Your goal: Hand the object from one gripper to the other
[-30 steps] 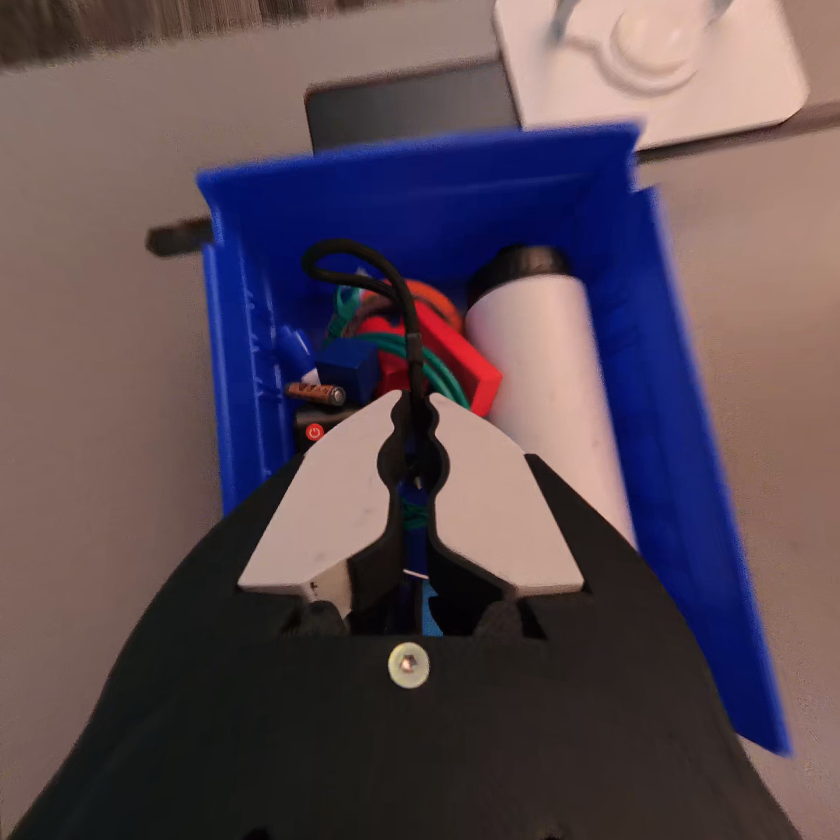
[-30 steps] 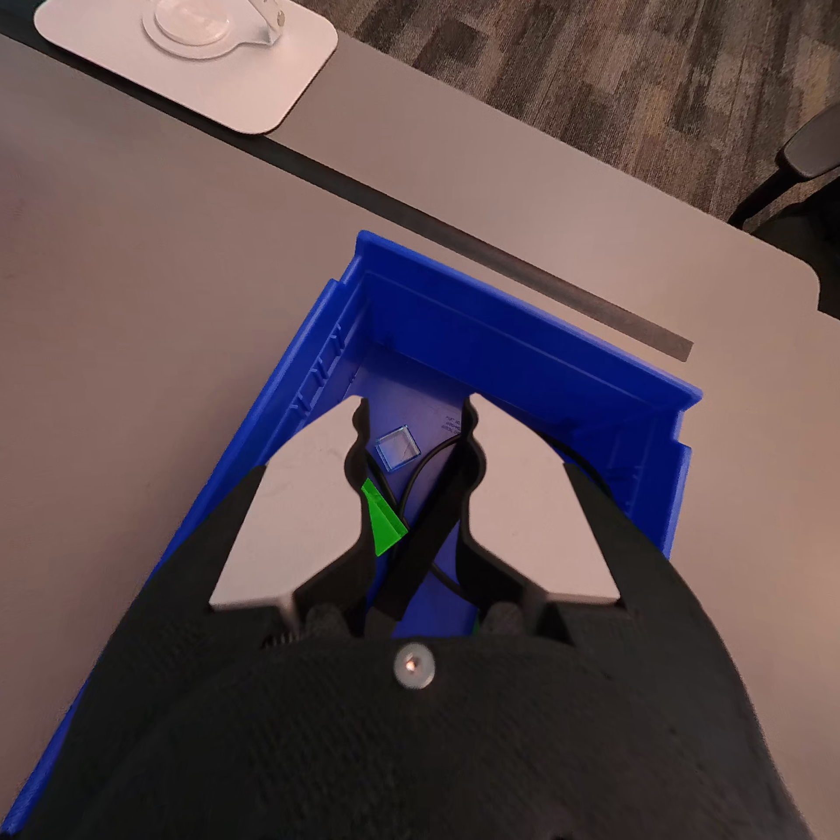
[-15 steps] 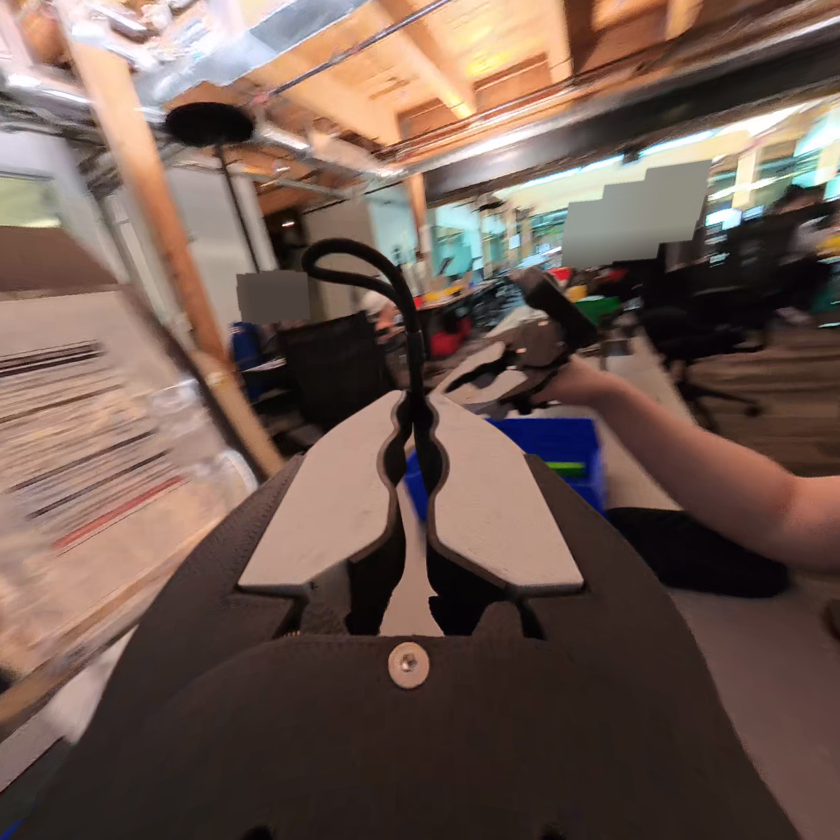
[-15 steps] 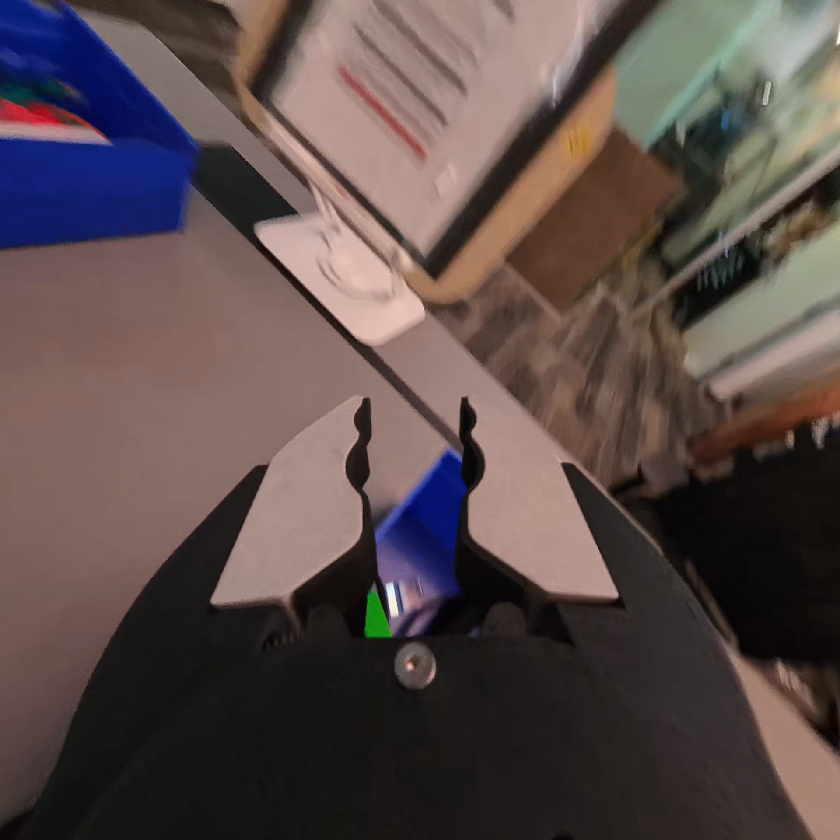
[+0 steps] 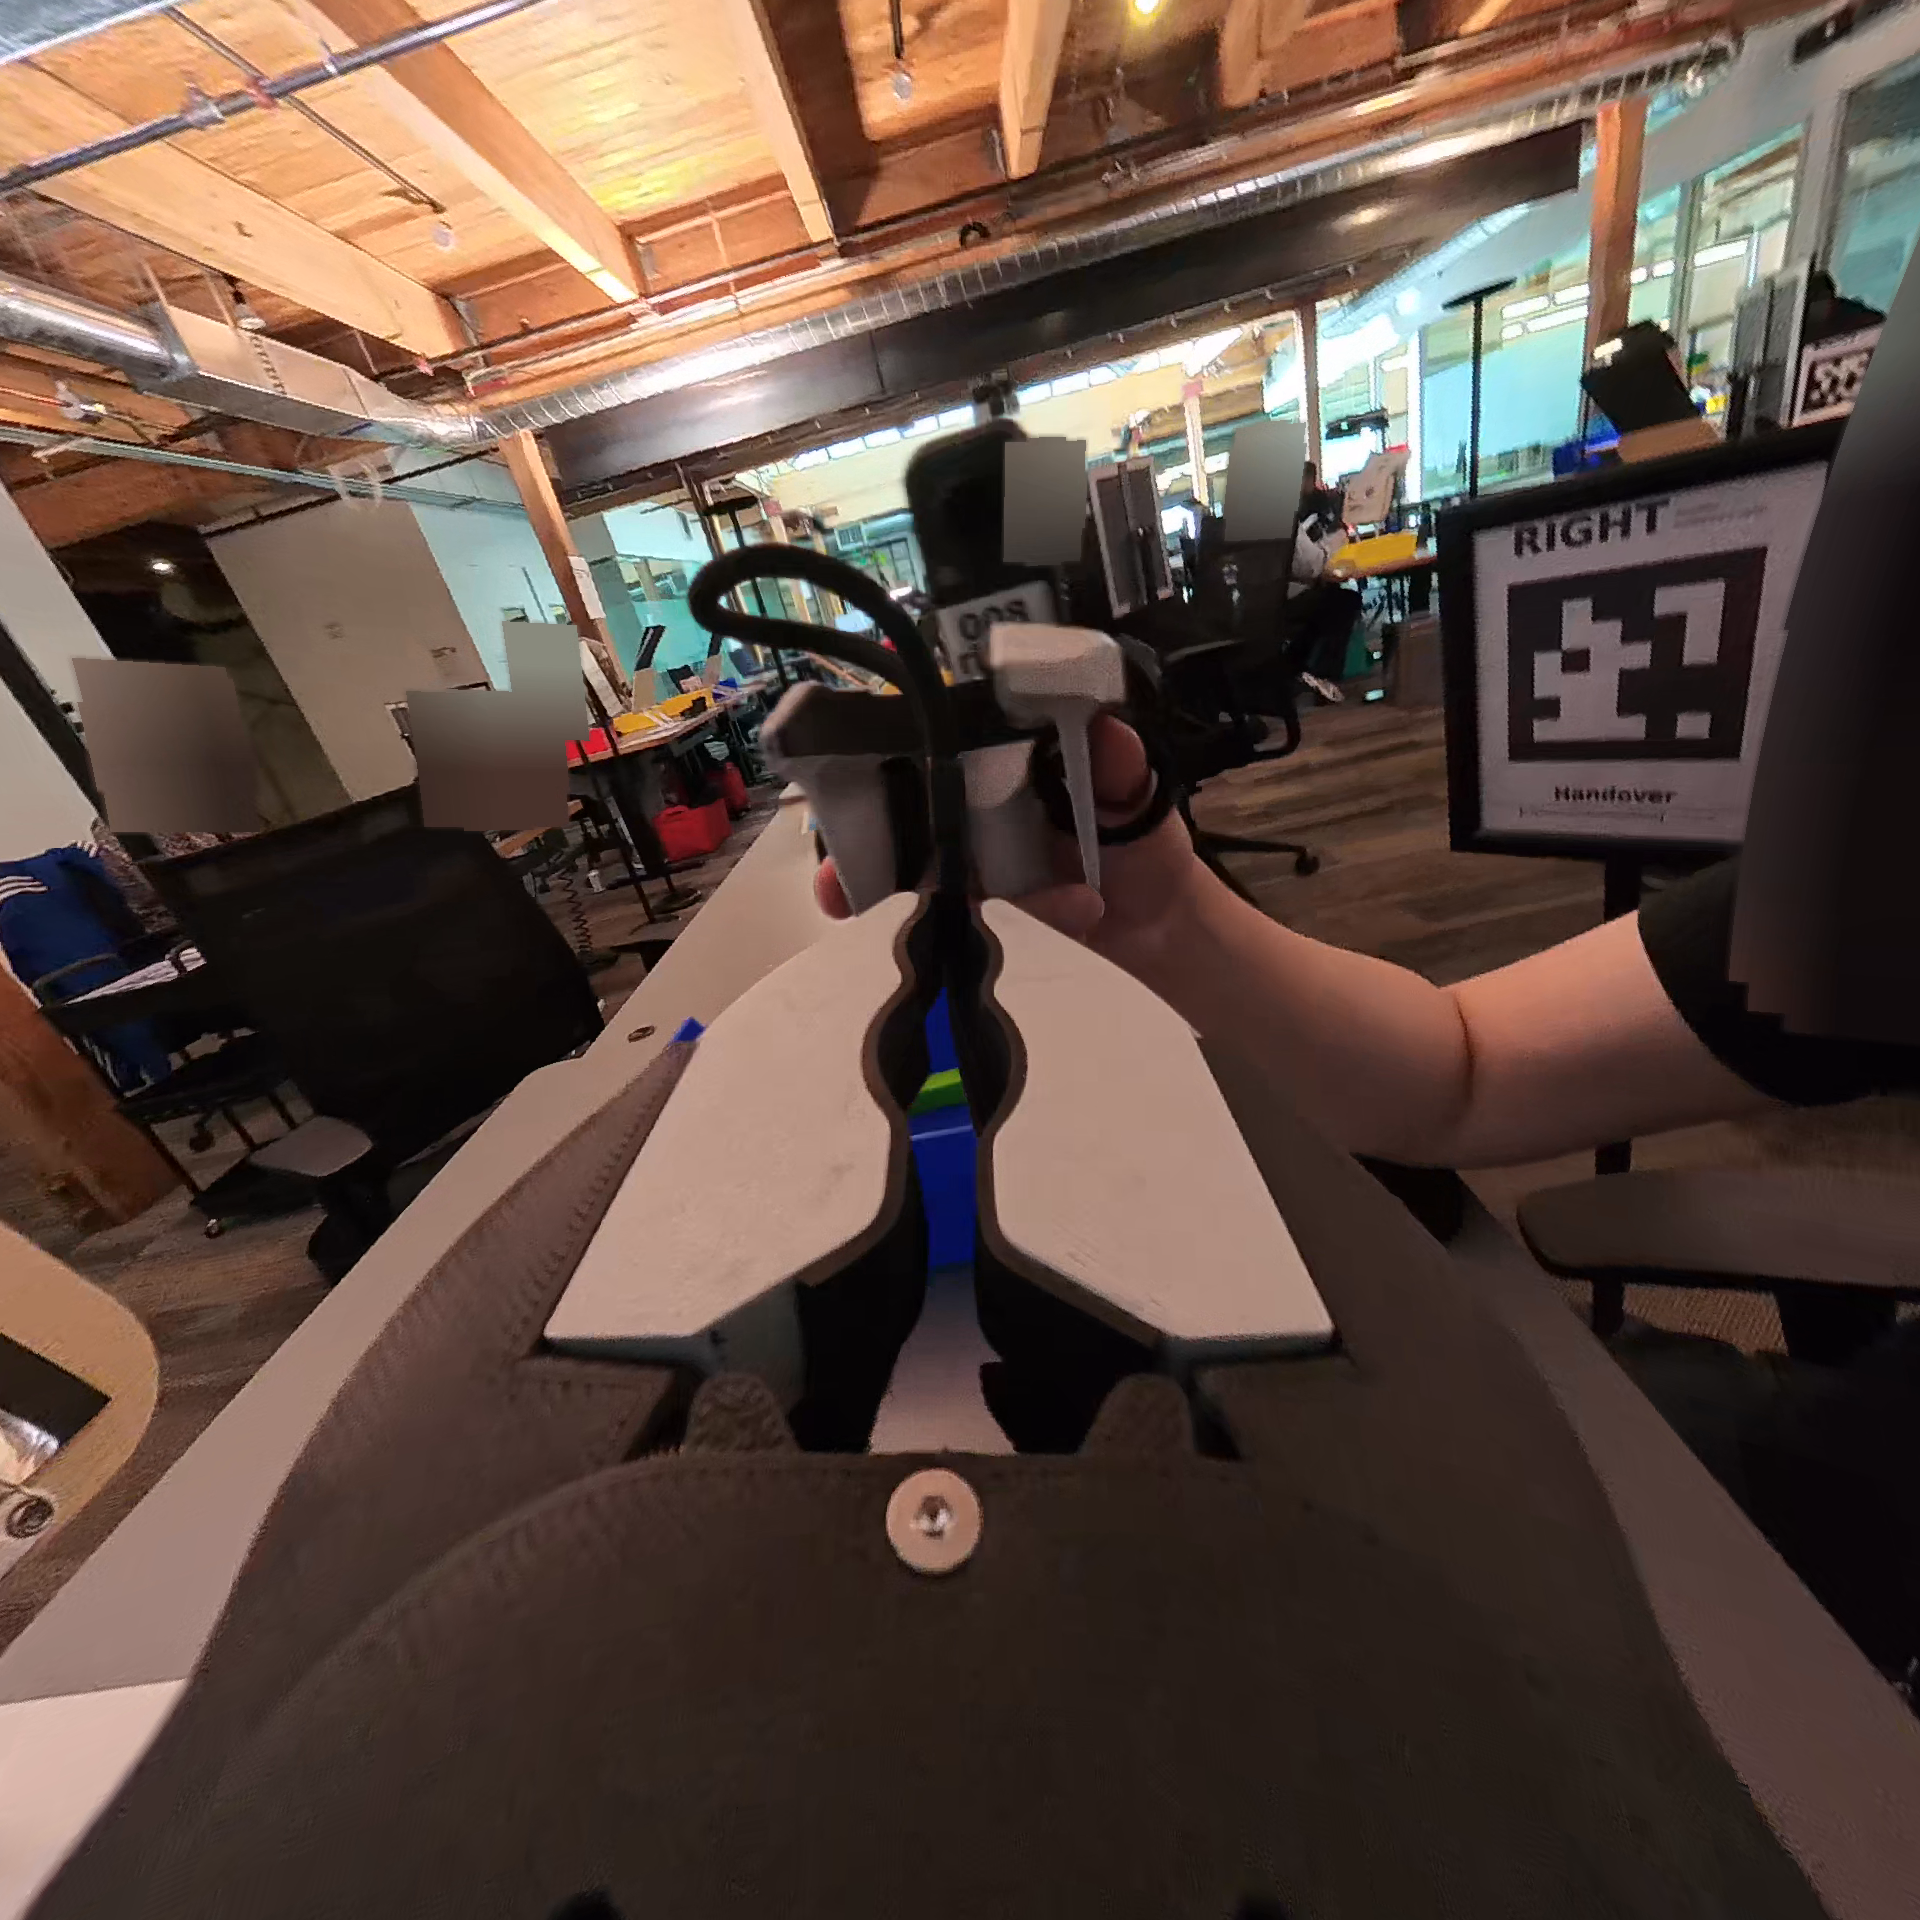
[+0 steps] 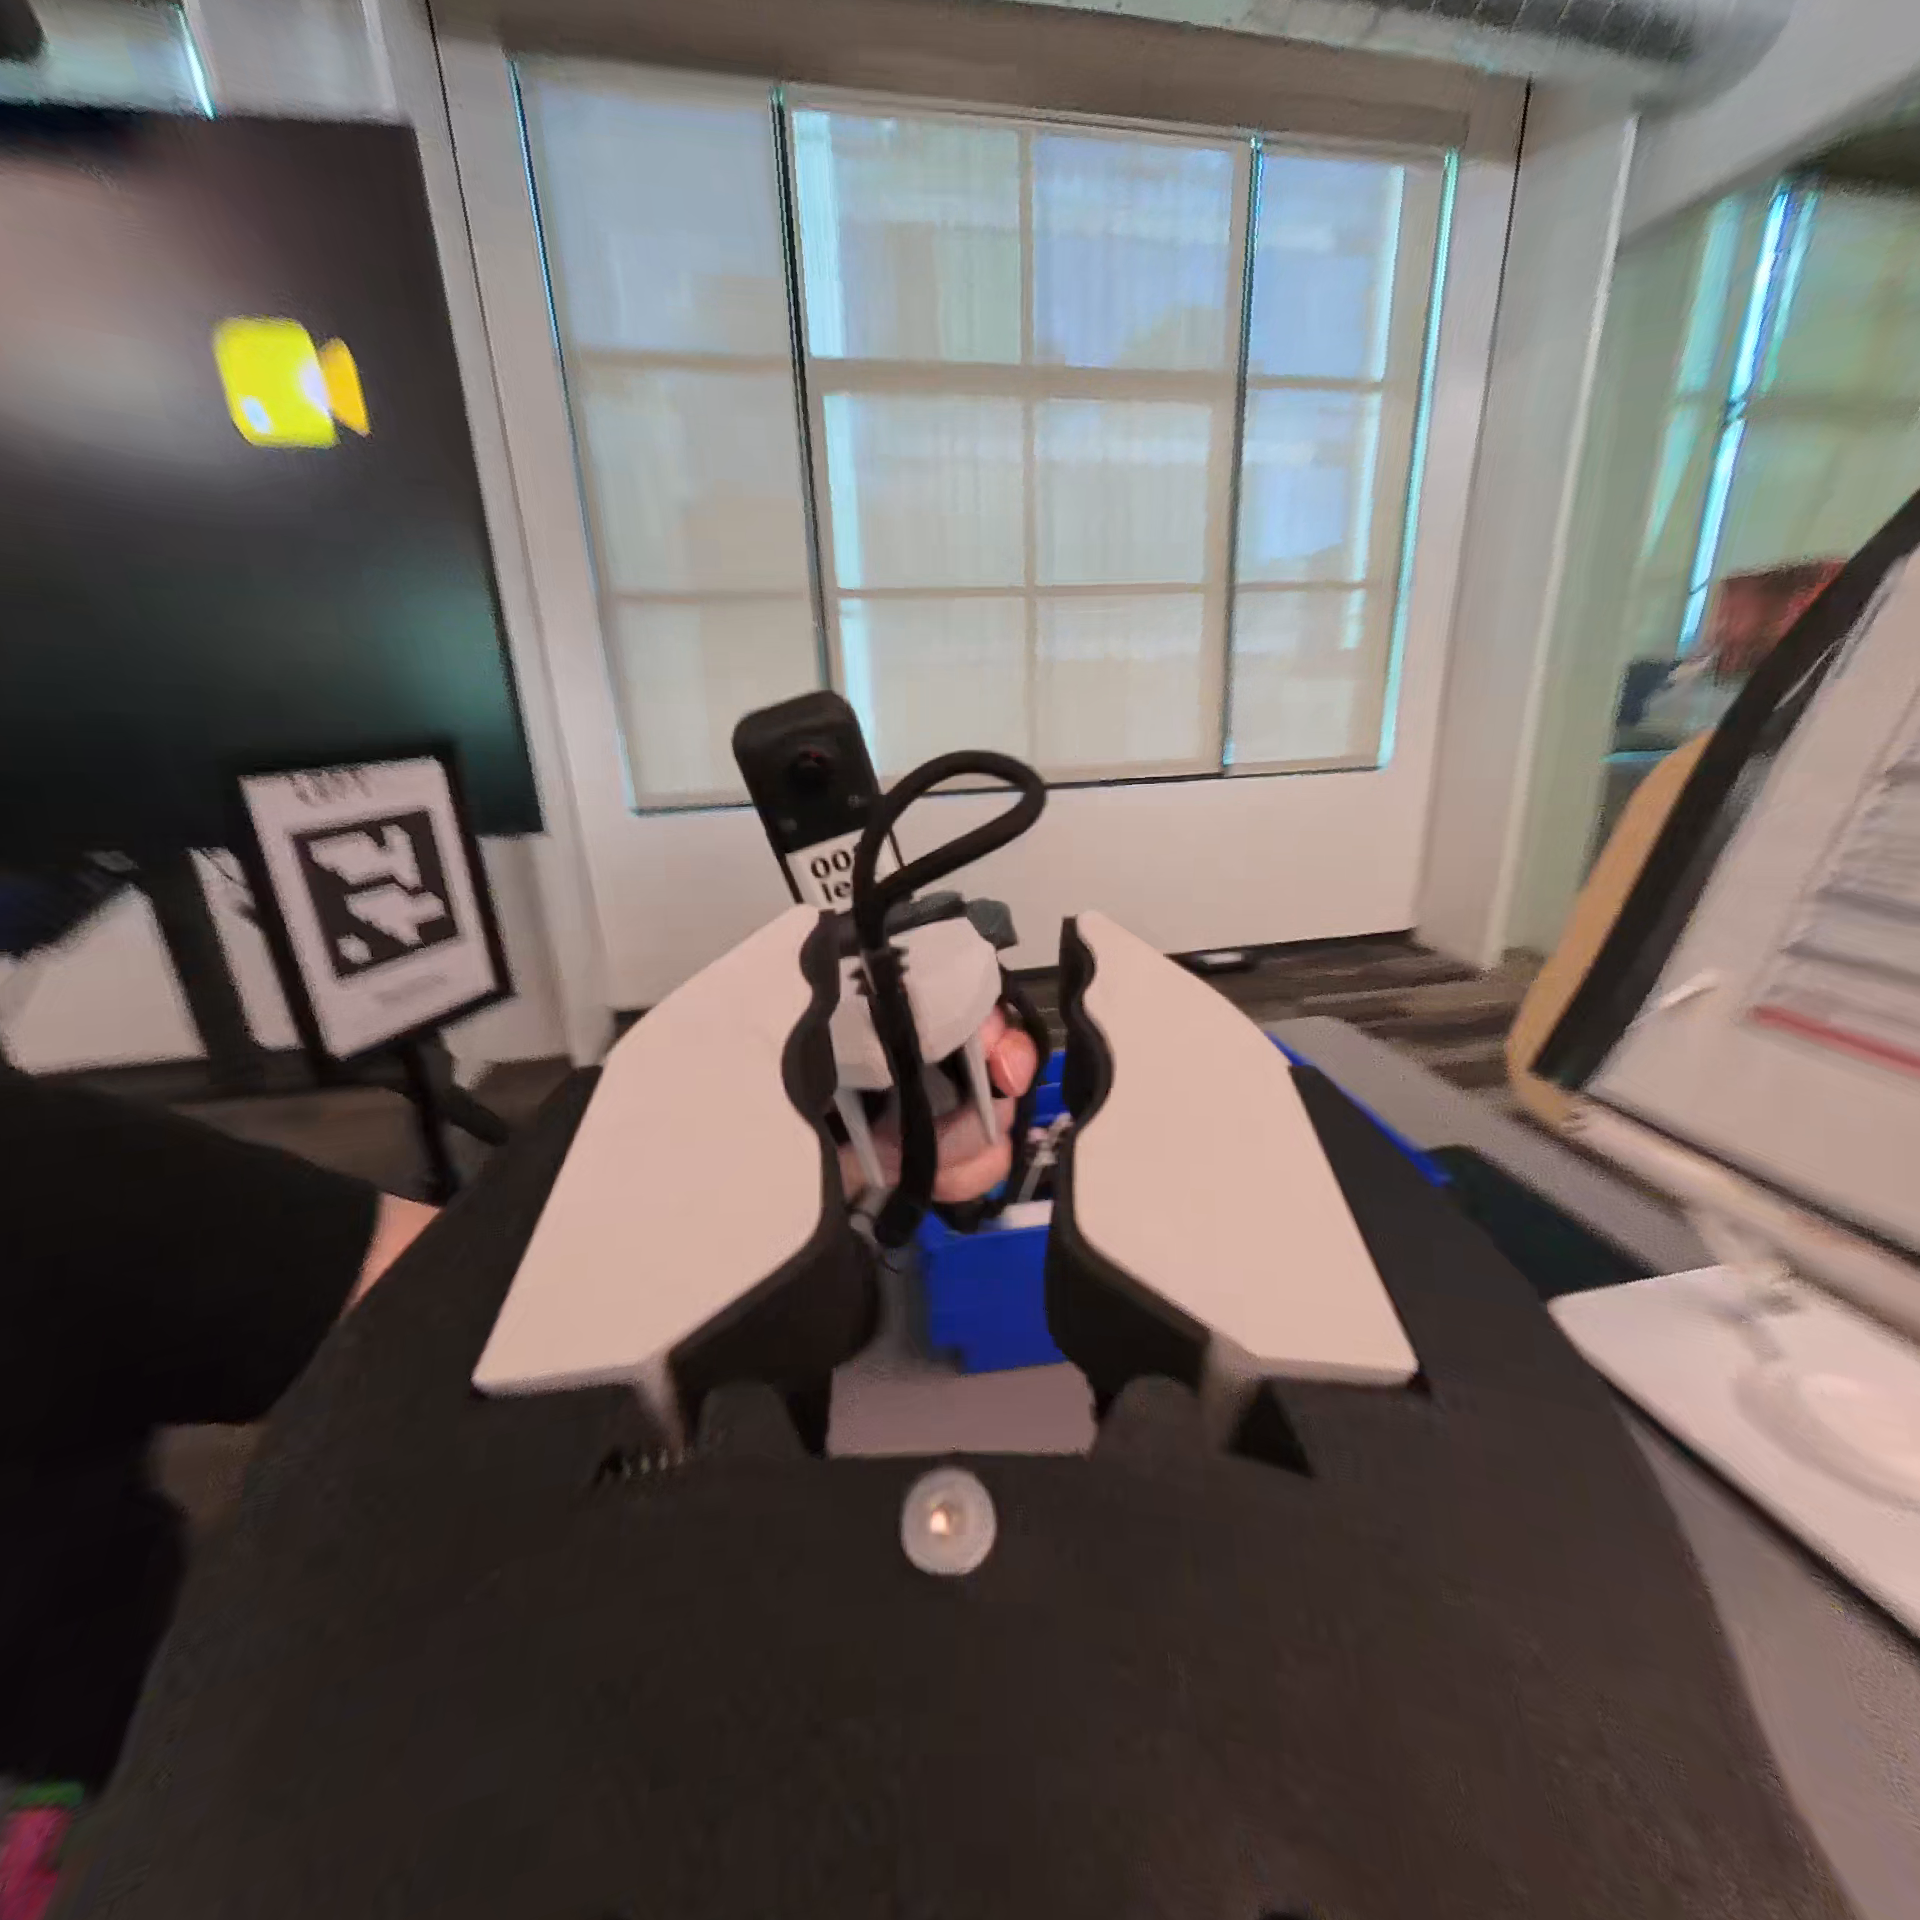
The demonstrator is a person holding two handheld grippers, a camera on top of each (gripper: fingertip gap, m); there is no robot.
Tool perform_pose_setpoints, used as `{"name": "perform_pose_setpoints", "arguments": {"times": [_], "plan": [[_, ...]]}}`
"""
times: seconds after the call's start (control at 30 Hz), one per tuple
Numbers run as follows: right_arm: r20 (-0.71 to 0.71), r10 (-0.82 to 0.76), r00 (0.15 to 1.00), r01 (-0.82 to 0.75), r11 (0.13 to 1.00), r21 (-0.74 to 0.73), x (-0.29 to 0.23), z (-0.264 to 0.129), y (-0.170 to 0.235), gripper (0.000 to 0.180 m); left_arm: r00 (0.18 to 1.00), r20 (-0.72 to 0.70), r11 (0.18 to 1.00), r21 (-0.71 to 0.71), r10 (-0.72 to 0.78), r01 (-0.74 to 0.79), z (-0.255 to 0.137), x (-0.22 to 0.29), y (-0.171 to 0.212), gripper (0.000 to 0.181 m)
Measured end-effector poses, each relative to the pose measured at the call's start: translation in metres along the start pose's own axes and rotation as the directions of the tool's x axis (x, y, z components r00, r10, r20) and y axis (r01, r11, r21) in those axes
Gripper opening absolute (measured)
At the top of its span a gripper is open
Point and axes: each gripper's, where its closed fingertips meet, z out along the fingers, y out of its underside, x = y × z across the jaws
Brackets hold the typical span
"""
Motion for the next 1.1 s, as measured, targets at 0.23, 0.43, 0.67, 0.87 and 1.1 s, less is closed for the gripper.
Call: {"name": "perform_pose_setpoints", "arguments": {"times": [0.23,0.43,0.67,0.87,1.1], "plan": [[0.084,0.272,0.958,-0.276,0.961,0.031,0.006,-0.005,-0.004,0.027,0.992,-0.019,0.981,-0.148,0.125,-0.127,0.01,0.01,0.023,0.003],[0.07,0.183,0.981,-0.177,0.981,-0.081,0.008,-0.011,0.007,0.005,0.992,-0.011,0.973,-0.19,0.129,-0.129,0.014,0.01,0.032,0.003],[-0.324,-0.038,0.945,0.02,0.998,-0.058,0.07,-0.046,-0.008,0.005,0.974,0.223,0.976,-0.217,0.045,0.005,0.006,-0.032,0.036,0.064],[-0.578,-0.156,0.801,0.051,0.98,-0.194,0.133,-0.102,-0.001,0.005,0.943,0.31,0.967,-0.253,0.121,-0.041,0.001,-0.047,0.041,0.057],[-0.486,0.014,0.874,-0.103,0.982,-0.157,0.131,-0.092,0.017,0.005,0.925,0.322,0.897,-0.439,0.202,-0.043,0.017,-0.047,0.082,0.04]]}}
